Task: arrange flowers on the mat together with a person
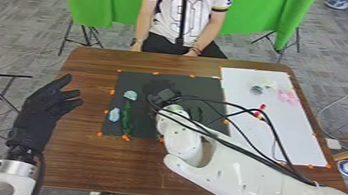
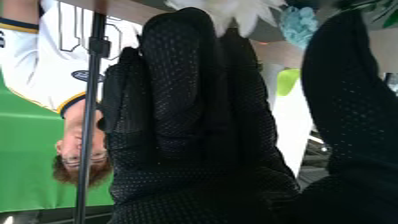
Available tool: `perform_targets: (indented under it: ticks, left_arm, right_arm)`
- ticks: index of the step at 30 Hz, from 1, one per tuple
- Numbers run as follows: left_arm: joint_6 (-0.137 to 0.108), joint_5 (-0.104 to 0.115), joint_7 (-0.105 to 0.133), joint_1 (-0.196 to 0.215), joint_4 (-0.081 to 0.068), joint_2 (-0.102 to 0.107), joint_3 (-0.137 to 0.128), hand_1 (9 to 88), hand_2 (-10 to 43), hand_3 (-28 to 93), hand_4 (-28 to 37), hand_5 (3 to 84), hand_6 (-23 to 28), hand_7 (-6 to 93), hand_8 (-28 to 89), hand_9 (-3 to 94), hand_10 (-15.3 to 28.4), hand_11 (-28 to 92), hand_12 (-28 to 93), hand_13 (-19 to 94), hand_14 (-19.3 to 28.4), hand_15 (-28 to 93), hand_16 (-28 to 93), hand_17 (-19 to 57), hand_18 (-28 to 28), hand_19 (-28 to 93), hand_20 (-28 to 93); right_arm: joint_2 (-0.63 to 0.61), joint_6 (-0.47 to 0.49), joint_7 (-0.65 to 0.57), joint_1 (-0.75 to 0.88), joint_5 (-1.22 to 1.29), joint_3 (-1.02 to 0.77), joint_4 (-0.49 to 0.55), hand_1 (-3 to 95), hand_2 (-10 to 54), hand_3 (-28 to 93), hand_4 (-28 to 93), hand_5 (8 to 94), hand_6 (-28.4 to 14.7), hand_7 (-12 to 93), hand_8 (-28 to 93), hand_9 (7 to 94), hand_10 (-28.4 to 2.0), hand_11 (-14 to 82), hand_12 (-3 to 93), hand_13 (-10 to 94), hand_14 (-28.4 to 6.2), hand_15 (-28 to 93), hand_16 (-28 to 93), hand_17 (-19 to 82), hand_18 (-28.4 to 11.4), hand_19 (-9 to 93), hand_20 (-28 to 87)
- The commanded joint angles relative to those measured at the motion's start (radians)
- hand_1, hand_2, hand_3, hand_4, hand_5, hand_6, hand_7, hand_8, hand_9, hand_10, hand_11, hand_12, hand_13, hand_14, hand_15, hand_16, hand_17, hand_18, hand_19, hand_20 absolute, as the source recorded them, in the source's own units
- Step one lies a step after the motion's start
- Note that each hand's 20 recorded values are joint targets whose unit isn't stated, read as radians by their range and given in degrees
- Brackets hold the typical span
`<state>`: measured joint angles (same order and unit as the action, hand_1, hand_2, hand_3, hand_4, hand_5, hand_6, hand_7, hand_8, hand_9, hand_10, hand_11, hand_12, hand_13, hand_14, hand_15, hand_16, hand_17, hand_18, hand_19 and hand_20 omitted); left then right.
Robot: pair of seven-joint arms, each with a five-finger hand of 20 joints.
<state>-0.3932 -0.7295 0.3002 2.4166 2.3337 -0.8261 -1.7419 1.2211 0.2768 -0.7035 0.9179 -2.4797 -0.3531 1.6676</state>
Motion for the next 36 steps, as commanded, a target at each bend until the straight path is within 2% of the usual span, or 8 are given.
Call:
perform_targets:
  ticks: [1, 5, 12, 15, 25, 30, 34, 36]
  left_arm:
    - [-0.008, 0.007, 0.014, 0.03, -0.001, 0.001, -0.001, 23.0, 5.0, 80, -28.2, 33.0, 7.5, 15.8, -11, 31.2, 19.3, 35, 9, 22, 25.6, 63, -13, -8.8, 22.6, 54, 15]
    - [-0.014, 0.01, 0.02, 0.035, 0.0, 0.004, -0.003, 23.0, 5.0, 80, -28.2, 33.0, 7.6, 15.8, -11, 31.2, 19.3, 35, 9, 22, 25.7, 63, -13, -8.8, 22.6, 54, 15]
    - [-0.014, 0.0, -0.002, 0.021, 0.003, -0.011, -0.005, 23.0, 5.1, 80, -28.3, 33.0, 7.5, 15.8, -11, 31.2, 19.3, 34, 9, 22, 25.7, 63, -13, -8.8, 22.6, 55, 15]
    - [-0.022, 0.006, 0.002, 0.019, 0.001, -0.006, -0.002, 23.0, 5.0, 80, -28.3, 33.0, 7.5, 15.8, -11, 31.2, 19.3, 34, 9, 22, 25.7, 63, -13, -8.8, 22.6, 54, 15]
    - [-0.047, 0.013, 0.021, 0.059, 0.007, -0.024, -0.027, 22.1, 5.5, 79, -28.3, 33.0, 7.5, 15.8, -11, 31.1, 19.1, 34, 9, 22, 25.7, 63, -13, -8.8, 22.6, 54, 15]
    - [-0.07, 0.028, 0.041, 0.072, 0.008, -0.02, -0.026, 20.9, 6.1, 79, -28.3, 33.1, 7.6, 15.7, -11, 30.9, 19.2, 34, 9, 22, 25.8, 63, -13, -8.9, 22.6, 54, 15]
    - [-0.08, 0.031, 0.046, 0.078, 0.007, -0.02, -0.028, 20.3, 6.4, 79, -28.3, 33.9, 8.2, 16.9, -11, 30.3, 19.1, 34, 9, 21, 25.6, 62, -13, -9.0, 22.5, 54, 14]
    - [-0.094, 0.051, 0.068, 0.08, 0.006, -0.011, -0.021, 19.9, 6.5, 79, -28.3, 34.1, 8.4, 17.2, -11, 29.9, 19.1, 33, 9, 21, 25.5, 62, -13, -9.1, 22.4, 54, 14]
  right_arm:
    - [-0.016, -0.014, -0.024, -0.04, 0.0, 0.003, 0.026, 37.9, -9.5, 63, -24, 62.0, -0.7, 12, -10, 72.1, -16.3, 25.5, 17.6, 71, -12.1, 64, 16, 47, -18.5, 93, 13]
    - [-0.022, -0.025, -0.021, -0.05, 0.005, -0.005, 0.044, 36.6, -9.1, 62, -23, 61.3, -0.8, 12, -10, 72.9, -16.3, 25.5, 17.8, 72, -11.8, 64, 16, 47, -18.6, 93, 14]
    - [-0.031, -0.035, -0.009, -0.04, 0.02, -0.022, 0.087, 36.5, -8.9, 61, -22, 61.2, -0.9, 11, -10, 75.1, -16.0, 26.0, 18.3, 75, -10.9, 64, 17, 50, -17.8, 93, 17]
    - [-0.058, -0.078, 0.011, -0.002, 0.05, -0.075, 0.14, 35.5, -7.5, 61, -22, 61.1, -1.0, 11, -10, 74.8, -16.1, 25.8, 18.3, 74, -11.2, 63, 17, 49, -18.5, 93, 18]
    - [-0.154, -0.259, 0.126, 0.379, 0.443, -0.543, 0.36, 24.2, 7.6, 59, -21, 59.6, -3.1, 11, -10, 67.1, -19.3, 23.6, 17.5, 64, -16.0, 62, 14, 38, -21.9, 93, 7]
    - [-0.176, -0.392, 0.198, 0.598, 0.665, -0.77, 0.436, 21.4, 10.1, 60, -21, 55.8, -4.0, 10, -10, 60.6, -21.2, 21.7, 16.6, 57, -19.7, 62, 12, 32, -23.6, 89, 3]
    - [-0.13, -0.401, 0.321, 0.757, 0.92, -0.96, 0.46, 19.6, 10.7, 62, -21, 52.8, -4.1, 10, -9, 56.4, -22.5, 20.6, 16.2, 52, -21.0, 63, 10, 27, -24.8, 85, 2]
    - [-0.115, -0.422, 0.348, 0.808, 1.055, -1.024, 0.466, 18.6, 11.2, 64, -22, 50.6, -4.2, 11, -9, 53.1, -22.6, 20.5, 16.3, 48, -21.8, 63, 9, 23, -25.2, 81, 3]
